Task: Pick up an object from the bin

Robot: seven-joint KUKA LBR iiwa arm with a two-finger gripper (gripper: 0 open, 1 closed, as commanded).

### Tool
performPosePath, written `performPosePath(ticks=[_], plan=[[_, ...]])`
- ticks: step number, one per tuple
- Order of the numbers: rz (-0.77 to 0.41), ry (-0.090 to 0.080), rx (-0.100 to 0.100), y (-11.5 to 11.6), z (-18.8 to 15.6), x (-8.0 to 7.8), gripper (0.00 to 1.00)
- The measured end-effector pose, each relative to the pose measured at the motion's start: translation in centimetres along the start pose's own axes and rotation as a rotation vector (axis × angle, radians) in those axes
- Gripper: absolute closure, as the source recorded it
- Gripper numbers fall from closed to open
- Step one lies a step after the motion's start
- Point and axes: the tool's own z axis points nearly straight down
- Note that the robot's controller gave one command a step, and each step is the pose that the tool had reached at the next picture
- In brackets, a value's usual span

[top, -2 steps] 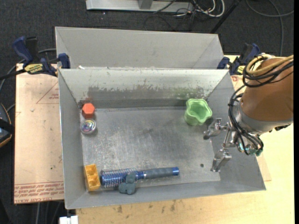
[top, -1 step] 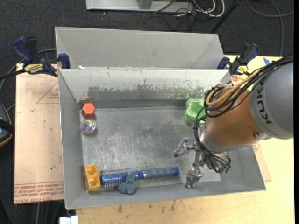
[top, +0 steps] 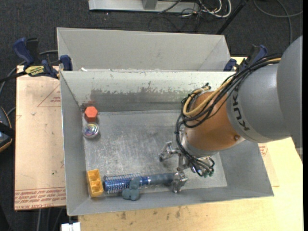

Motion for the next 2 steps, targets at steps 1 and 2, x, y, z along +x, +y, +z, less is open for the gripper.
performPosePath(ticks=[1,2], plan=[[0.003,0.001,0.000,-0.2,-0.2,0.1,1.00],[-0.431,-0.002,0.001,0.7,-17.3,-1.9,1.00]])
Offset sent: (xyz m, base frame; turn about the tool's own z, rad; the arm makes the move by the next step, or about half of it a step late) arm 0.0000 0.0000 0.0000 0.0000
